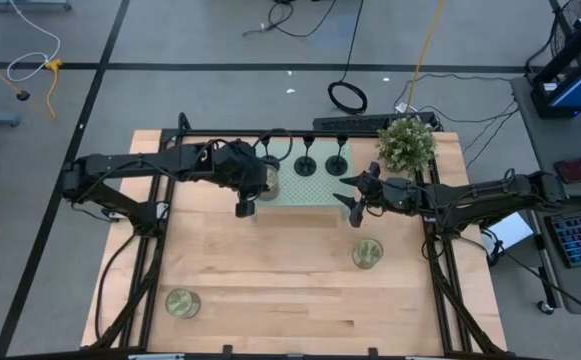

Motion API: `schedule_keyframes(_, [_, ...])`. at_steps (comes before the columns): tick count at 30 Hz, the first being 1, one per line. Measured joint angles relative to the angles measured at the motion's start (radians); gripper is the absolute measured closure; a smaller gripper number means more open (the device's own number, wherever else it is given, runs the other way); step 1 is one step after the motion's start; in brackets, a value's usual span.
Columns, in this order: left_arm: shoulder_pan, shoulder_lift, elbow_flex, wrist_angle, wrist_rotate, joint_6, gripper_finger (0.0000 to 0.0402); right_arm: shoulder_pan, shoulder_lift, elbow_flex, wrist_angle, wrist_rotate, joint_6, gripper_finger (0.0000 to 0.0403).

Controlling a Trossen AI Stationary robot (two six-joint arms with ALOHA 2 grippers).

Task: Stock candles and holders on shelf
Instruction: Put the middle scented candle on the shelf, then align the scented candle on the shelf with the other scented candle

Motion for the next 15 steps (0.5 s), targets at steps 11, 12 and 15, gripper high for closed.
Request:
schedule_keyframes(11, [0.0,0.011,0.0,0.003,0.0,-0.028,0.0335,0.0,0.0,0.0,-0.002,0.001,-0.007,0.0181])
schedule_keyframes(12, [0.0,0.011,0.0,0.003,0.0,-0.03,0.0323,0.0,0.0,0.0,-0.003,0.001,-0.011,0.0181])
schedule_keyframes(15, [-0.001,0.011,0.0,0.003,-0.005,-0.021,0.0287,0.0,0.0,0.0,-0.003,0.001,-0.023,0.0181])
